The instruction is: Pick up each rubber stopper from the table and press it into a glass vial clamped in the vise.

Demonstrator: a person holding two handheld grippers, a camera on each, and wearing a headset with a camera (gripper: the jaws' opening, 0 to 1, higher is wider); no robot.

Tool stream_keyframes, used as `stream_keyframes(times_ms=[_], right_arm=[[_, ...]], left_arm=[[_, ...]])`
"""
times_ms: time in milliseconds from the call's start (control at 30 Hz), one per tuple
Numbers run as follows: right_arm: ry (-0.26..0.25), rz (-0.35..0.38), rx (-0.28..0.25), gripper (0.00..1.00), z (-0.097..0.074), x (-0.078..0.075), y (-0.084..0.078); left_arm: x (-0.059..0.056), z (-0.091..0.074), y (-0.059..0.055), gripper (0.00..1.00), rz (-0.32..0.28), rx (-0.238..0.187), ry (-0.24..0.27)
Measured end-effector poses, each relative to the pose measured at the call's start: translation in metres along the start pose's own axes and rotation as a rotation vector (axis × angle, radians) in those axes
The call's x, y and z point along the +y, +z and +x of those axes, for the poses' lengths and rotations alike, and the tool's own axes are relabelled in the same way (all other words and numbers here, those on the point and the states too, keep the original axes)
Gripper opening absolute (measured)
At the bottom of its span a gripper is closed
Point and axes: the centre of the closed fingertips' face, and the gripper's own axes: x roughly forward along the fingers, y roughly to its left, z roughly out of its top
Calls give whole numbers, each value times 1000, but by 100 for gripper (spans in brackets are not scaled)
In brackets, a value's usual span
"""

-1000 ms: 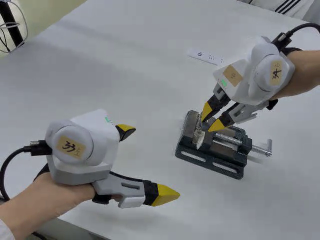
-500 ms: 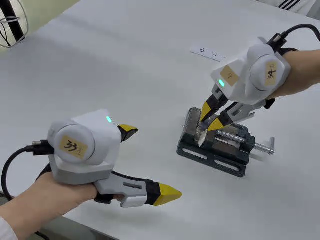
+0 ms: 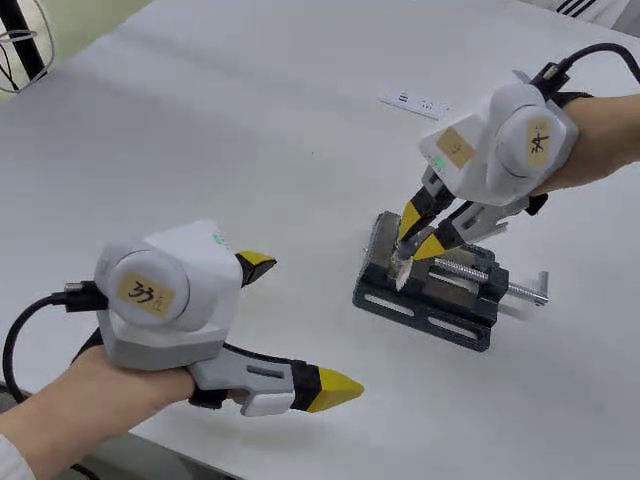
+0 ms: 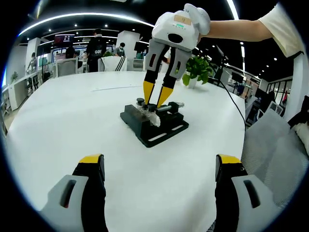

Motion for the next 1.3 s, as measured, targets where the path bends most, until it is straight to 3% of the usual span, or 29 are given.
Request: stream_keyframes(times_ms=[200, 567, 767, 1033, 1300], right_arm=[[10, -8, 34, 5, 1, 0, 3], [20, 68, 47, 4, 3, -4, 2], [-26, 72, 24, 4, 2, -3, 0], [-111, 167, -22, 4, 2, -4, -1], [-121, 220, -11, 4, 3, -4, 0]], left_arm=[[-2, 1, 1, 95, 1, -1, -4], [0, 1, 1, 94, -4, -7, -2], [0, 1, 2, 94, -10, -11, 0], [-2, 3, 1, 94, -15, -13, -4], [-5, 5, 3, 93, -15, -13, -11]])
